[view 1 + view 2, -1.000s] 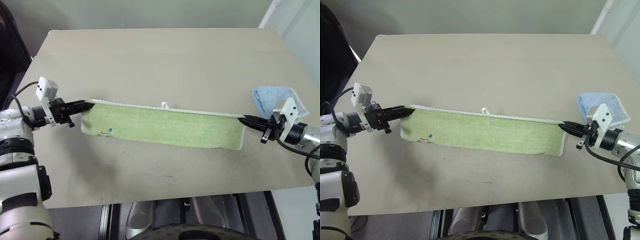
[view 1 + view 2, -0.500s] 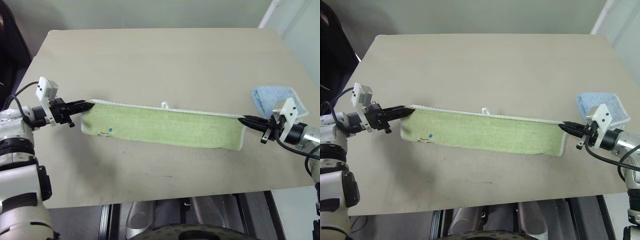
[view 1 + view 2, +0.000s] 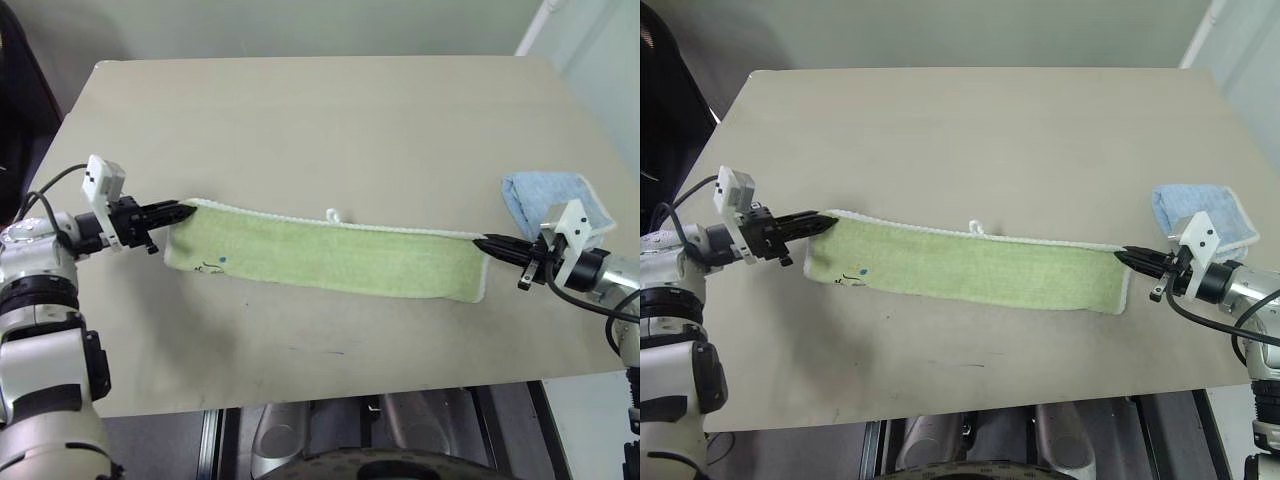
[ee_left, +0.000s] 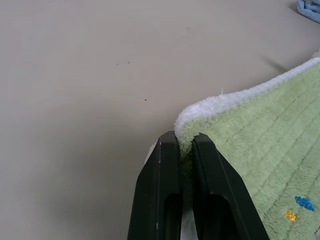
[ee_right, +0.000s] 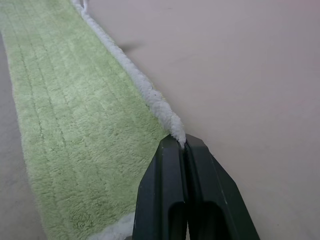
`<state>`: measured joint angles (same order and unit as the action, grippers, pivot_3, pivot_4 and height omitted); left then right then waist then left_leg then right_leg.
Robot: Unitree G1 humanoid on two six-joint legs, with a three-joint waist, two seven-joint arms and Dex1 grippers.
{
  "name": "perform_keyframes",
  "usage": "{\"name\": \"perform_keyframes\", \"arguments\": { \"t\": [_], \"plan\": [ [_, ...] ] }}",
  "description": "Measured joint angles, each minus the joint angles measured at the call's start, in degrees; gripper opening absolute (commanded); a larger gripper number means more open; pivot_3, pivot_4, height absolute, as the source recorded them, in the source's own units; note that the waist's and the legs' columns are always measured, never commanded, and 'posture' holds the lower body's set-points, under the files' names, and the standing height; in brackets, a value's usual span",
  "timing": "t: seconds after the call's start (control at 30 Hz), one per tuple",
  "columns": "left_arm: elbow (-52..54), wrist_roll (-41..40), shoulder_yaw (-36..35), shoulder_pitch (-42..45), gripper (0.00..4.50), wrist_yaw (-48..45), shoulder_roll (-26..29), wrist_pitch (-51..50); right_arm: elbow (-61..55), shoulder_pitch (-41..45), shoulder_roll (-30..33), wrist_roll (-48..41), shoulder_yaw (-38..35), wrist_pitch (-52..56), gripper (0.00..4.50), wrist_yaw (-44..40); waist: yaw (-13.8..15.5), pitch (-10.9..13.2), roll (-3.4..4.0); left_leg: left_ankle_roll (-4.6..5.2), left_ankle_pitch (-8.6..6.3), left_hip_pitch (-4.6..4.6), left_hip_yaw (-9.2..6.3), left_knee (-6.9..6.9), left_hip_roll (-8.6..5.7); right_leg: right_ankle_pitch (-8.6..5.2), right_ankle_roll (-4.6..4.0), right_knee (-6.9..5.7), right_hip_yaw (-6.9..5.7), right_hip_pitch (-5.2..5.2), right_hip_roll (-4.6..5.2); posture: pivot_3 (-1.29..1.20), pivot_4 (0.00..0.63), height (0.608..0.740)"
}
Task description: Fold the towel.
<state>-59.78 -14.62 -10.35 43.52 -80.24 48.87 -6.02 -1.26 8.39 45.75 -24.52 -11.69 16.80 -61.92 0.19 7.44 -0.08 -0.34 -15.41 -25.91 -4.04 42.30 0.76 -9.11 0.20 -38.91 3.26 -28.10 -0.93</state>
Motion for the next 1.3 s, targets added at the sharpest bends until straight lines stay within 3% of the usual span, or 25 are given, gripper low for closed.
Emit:
{"name": "perform_keyframes", "arguments": {
  "t": [0.6,0.63,0.73,1.03,1.1,1.3],
  "plan": [
    [0.06,0.69,0.1,0.08,0.34,0.31,-0.76,0.71,-0.07,0.2,-0.92,0.33,1.48,2.35,0.0,1.9,0.0,0.0,0.0,0.0,0.0,0.0,0.0,0.0,0.0,0.0,0.01,0.0,0.0,0.0,0.0,0.0,0.15,0.703],
    [0.06,0.79,0.21,0.08,0.51,0.2,-0.85,0.61,-0.06,0.26,-0.92,-0.21,1.48,3.12,0.0,1.82,0.0,0.0,0.0,0.0,0.0,0.0,0.0,0.0,0.0,0.0,0.01,0.0,0.0,0.0,0.0,0.0,0.15,0.703],
    [0.07,1.23,0.92,0.08,1.19,-0.98,-0.87,-0.42,-0.06,0.29,-0.88,-1.16,1.48,5.24,0.65,1.42,0.0,0.0,0.0,0.0,0.0,0.0,0.01,0.0,0.0,0.0,0.01,0.0,0.0,0.0,0.0,0.0,0.15,0.703],
    [0.08,1.35,1.46,0.08,4.3,-1.76,-0.77,-1.74,-0.06,1.37,-0.84,-1.7,1.47,6.36,3.7,1.16,0.0,0.0,0.0,0.0,0.01,0.0,0.01,0.0,0.0,0.0,0.01,0.0,0.0,0.0,0.0,0.0,0.15,0.703],
    [0.08,1.35,1.42,0.07,4.5,-1.53,-0.68,-1.61,-0.06,1.41,-0.85,-1.7,1.47,6.3,4.39,1.16,0.01,0.0,0.0,0.0,0.01,0.0,0.0,0.0,0.0,0.0,0.01,0.0,0.0,0.0,0.0,0.0,0.15,0.703],
    [0.08,1.35,0.98,0.25,4.5,0.6,-0.54,0.89,-0.22,1.12,-0.88,-2.08,0.95,6.27,4.45,1.38,0.03,0.0,0.0,0.0,0.01,0.0,0.0,0.0,0.0,0.0,0.01,0.0,0.0,0.0,0.0,0.0,0.15,0.703]
  ]
}}
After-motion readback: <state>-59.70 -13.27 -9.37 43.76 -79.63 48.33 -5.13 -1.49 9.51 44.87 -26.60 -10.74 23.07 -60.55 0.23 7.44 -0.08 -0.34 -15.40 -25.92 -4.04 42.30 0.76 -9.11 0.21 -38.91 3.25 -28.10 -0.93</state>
